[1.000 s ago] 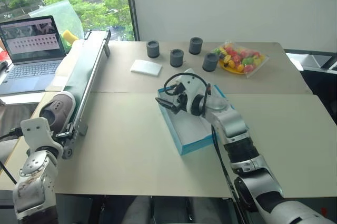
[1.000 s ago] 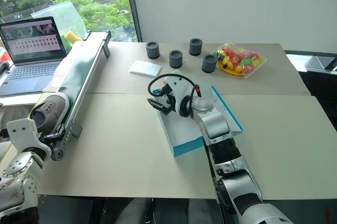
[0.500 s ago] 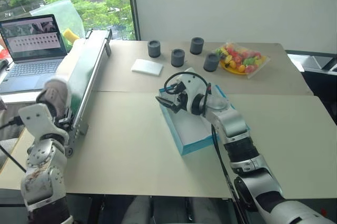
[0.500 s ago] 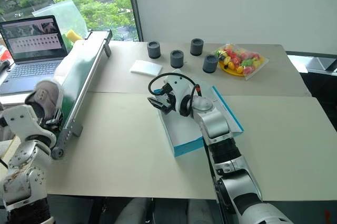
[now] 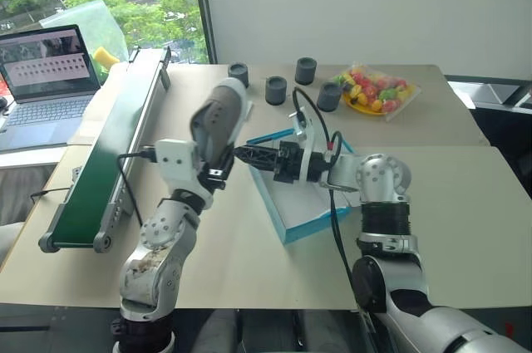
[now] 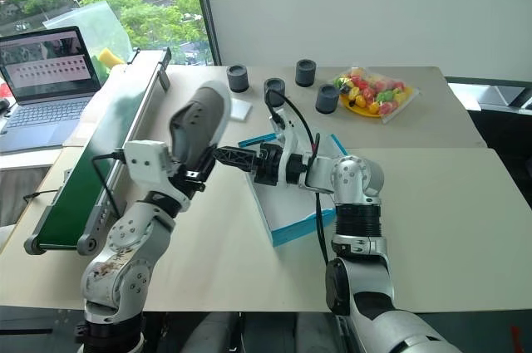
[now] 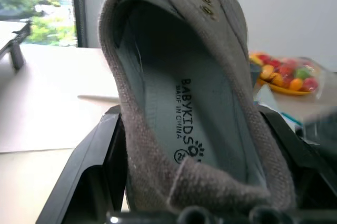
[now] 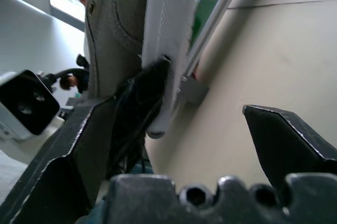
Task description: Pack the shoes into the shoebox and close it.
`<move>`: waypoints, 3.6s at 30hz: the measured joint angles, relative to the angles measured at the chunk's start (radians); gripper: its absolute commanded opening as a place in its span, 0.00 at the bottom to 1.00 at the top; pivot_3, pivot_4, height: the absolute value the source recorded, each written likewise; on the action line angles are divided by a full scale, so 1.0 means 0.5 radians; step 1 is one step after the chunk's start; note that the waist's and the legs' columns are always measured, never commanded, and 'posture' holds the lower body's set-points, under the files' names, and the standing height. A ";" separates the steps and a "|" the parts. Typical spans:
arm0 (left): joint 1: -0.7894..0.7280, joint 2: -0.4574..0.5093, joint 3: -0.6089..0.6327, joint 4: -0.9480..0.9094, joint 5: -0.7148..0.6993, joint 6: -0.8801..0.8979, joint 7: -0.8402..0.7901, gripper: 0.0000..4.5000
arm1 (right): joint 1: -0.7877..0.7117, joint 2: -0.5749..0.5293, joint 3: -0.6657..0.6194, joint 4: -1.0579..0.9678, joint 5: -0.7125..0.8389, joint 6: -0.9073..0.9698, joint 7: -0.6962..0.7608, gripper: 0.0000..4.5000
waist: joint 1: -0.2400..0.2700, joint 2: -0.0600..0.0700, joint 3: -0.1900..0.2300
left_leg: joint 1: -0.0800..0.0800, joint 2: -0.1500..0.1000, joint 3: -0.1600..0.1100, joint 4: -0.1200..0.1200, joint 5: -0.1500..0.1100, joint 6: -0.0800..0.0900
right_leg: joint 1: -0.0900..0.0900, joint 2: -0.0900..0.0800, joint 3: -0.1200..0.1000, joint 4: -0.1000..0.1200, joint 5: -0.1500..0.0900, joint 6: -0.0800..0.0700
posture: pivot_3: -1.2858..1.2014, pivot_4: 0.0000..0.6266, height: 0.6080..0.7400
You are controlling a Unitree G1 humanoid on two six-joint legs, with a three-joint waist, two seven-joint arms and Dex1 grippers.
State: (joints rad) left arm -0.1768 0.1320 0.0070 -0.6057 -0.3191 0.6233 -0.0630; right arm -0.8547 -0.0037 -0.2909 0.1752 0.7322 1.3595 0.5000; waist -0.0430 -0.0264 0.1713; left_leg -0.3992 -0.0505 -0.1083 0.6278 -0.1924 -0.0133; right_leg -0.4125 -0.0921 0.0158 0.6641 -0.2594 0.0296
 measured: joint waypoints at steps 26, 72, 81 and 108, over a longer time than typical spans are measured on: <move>-0.027 0.054 -0.059 0.034 -0.030 0.067 -0.119 0.65 | -0.134 0.181 -0.333 0.108 0.171 -0.129 -0.526 0.18 | 0.000 0.000 0.000 | -0.004 0.000 0.002 0.000 0.000 0.001 | -0.003 0.000 0.001 -0.001 0.000 0.000 | 0.52 0.24 1.00; 0.417 0.793 -0.035 -0.319 -0.092 0.057 -0.792 0.99 | -0.784 -0.857 1.593 1.289 -1.089 -0.657 0.679 0.11 | -0.001 0.004 0.004 | -0.014 0.005 0.013 0.000 -0.001 0.002 | -0.019 0.002 0.009 -0.001 0.002 -0.002 | 0.52 0.24 1.00; 0.435 0.760 -0.047 -0.378 -0.078 0.059 -0.725 1.00 | -0.833 -0.716 1.520 1.446 -1.251 -0.775 0.787 0.68 | -0.001 0.004 0.004 | -0.013 0.005 0.012 0.000 -0.001 0.002 | -0.019 0.002 0.010 0.000 0.003 -0.002 | 0.52 0.24 1.00; 0.371 0.298 0.814 0.100 0.164 0.016 0.039 1.00 | 0.394 -0.380 0.997 -0.698 -0.883 -1.164 0.315 0.76 | 0.005 -0.003 -0.002 | -0.006 0.009 0.011 0.012 -0.006 0.003 | -0.012 0.006 0.010 0.001 0.009 0.000 | 0.52 0.24 1.00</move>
State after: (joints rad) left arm 0.0090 0.2810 0.4140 -0.5560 -0.2372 0.6312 -0.0436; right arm -0.6578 -0.1935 0.2078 -0.1740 0.2907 0.7776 0.6573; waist -0.0407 -0.0277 0.1705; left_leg -0.4024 -0.0462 -0.1027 0.6336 -0.1952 -0.0119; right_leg -0.4183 -0.0893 0.0208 0.6645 -0.2551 0.0296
